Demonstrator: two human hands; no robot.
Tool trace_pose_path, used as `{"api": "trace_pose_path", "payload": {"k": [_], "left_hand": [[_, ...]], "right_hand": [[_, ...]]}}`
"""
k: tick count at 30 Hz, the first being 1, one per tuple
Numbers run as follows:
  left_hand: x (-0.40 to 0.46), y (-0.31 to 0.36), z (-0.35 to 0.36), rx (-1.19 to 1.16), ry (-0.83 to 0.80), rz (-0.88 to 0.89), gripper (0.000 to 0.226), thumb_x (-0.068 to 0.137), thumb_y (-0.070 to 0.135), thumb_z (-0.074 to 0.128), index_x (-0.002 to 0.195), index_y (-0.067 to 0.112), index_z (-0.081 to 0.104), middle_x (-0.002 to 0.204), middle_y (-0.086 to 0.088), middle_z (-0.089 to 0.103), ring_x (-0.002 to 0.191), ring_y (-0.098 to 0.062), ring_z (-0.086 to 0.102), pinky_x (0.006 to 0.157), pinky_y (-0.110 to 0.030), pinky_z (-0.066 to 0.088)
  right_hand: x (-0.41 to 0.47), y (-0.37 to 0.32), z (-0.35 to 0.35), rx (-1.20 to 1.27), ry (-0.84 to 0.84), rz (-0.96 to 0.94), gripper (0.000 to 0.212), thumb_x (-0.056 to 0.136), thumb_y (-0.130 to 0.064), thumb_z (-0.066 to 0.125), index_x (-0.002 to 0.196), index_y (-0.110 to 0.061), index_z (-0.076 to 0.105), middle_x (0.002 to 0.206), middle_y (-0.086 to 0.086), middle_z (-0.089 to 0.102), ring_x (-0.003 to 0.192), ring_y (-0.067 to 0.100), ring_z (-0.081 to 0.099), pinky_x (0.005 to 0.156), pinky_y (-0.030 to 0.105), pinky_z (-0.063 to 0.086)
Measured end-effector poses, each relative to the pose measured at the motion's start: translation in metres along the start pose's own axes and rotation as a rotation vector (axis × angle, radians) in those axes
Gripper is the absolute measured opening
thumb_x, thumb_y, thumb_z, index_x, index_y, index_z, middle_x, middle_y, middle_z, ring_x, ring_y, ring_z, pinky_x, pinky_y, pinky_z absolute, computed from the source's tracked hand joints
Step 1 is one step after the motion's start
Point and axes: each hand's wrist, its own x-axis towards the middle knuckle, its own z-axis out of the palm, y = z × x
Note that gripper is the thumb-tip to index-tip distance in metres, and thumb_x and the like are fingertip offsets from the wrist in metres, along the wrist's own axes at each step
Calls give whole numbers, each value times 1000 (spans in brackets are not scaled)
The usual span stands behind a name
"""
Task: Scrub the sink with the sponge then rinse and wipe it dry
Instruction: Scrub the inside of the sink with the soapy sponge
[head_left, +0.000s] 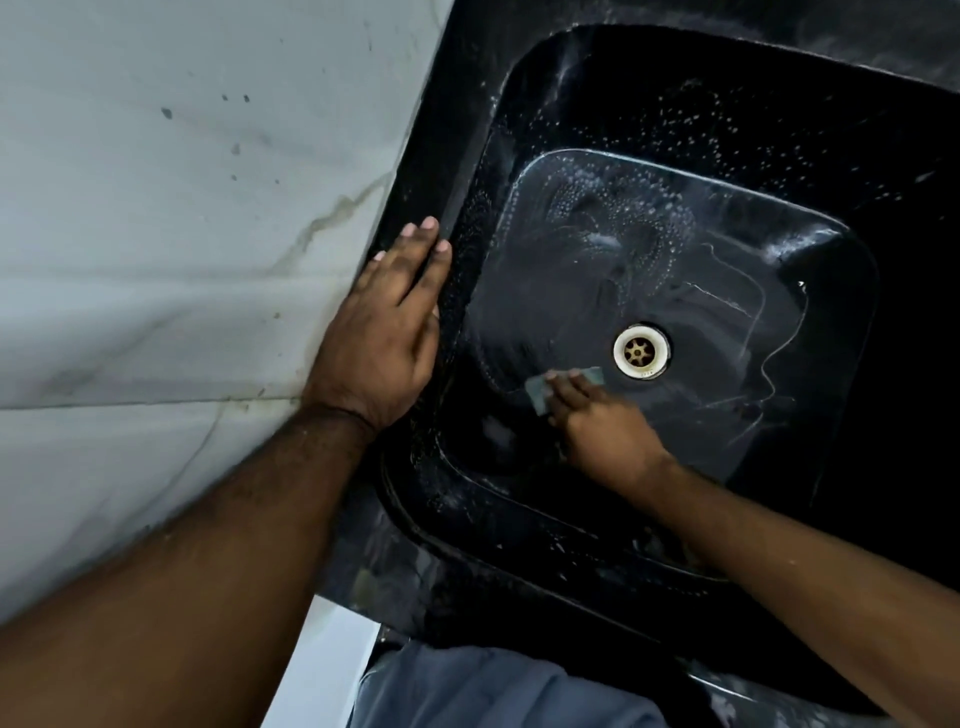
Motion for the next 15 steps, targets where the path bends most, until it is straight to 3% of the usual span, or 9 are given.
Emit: {"api": "trace_pose_path", "payload": {"k": [3,6,9,12,15], "left_hand": [[0,-1,1,-15,22,4,57,97,8,47,153,5,36,163,-12,26,152,-27,23,123,-42,22],[2,2,-2,-12,27,-7,55,97,8,46,152,4,38,163,-13,27,151,-27,24,123,-41,22],[0,6,-3,-11,30,-8,54,97,8,45,151,5,39,162,-14,29,151,-28,25,123,-41,23],[-2,3,-4,-26,34,1,53,98,8,45,150,5,41,161,-14,30,150,-28,26,123,-41,24],[-3,2,-4,-44,57,15,50,99,11,44,149,3,42,160,-17,31,150,-30,27,122,-44,25]], "right_hand": [[29,22,-7,25,82,165,51,93,-17,59,141,1,50,152,21,40,137,42,42,112,46,39],[66,-1,-14,132,142,140,49,100,-18,47,146,0,43,158,19,31,144,44,29,116,48,31],[73,-33,4,105,119,-74,44,98,-20,43,136,-3,56,151,19,42,136,45,41,106,50,44],[23,-47,22,73,-13,-277,41,93,-25,46,123,-6,67,143,17,52,127,41,52,98,47,51],[-35,-25,21,68,-33,-246,39,88,-24,58,122,-9,68,140,11,57,124,35,58,93,43,55]]}}
